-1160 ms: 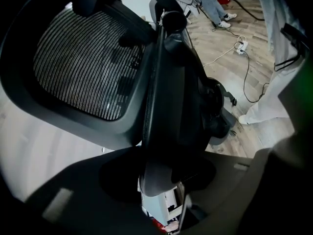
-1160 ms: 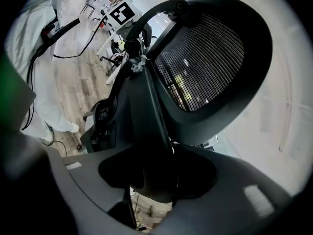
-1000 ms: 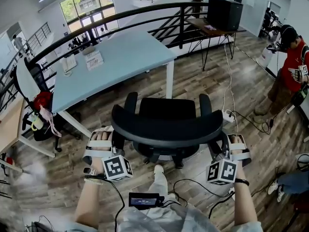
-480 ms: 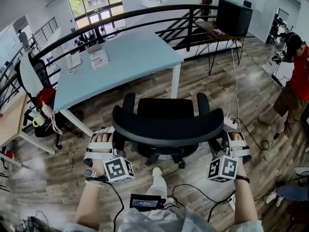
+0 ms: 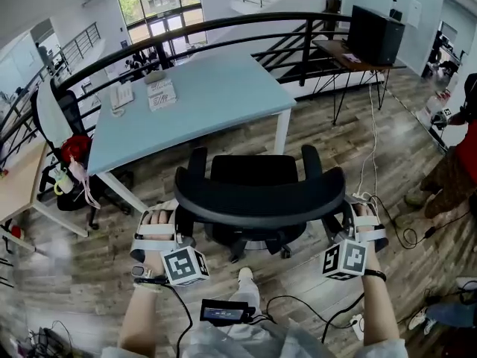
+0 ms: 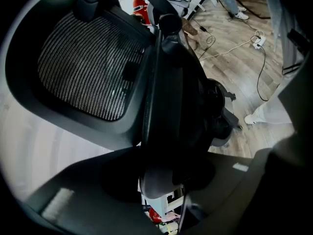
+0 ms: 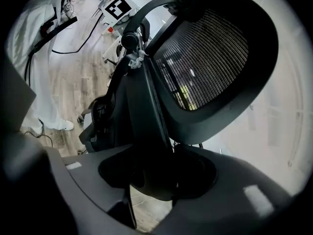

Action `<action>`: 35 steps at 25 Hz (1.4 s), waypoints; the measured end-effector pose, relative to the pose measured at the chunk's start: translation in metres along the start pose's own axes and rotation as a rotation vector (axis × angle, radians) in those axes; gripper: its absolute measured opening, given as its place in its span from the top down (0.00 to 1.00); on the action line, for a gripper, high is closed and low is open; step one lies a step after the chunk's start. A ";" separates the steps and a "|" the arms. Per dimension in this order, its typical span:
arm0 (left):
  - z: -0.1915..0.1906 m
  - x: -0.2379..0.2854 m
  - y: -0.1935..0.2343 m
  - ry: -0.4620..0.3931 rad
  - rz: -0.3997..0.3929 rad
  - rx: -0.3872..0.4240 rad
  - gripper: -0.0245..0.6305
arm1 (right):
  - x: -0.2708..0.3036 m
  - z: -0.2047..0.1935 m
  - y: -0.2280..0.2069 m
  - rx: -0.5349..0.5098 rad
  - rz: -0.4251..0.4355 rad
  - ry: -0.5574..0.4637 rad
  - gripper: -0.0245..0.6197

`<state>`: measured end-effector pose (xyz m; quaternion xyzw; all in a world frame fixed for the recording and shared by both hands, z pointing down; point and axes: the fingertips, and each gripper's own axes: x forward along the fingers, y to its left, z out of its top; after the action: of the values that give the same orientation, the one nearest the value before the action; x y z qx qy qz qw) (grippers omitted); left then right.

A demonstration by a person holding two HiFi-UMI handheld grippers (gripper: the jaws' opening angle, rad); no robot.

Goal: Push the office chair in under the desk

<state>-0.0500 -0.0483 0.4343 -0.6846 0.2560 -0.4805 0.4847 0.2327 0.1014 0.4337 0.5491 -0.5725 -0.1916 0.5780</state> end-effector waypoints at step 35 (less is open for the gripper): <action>-0.097 0.127 0.061 0.184 0.005 -0.073 0.68 | 0.195 0.098 -0.068 -0.080 0.053 -0.149 0.62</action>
<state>-0.0794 -0.2165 0.4378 -0.6540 0.3185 -0.5305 0.4352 0.2281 -0.1265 0.4384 0.4945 -0.6200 -0.2390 0.5603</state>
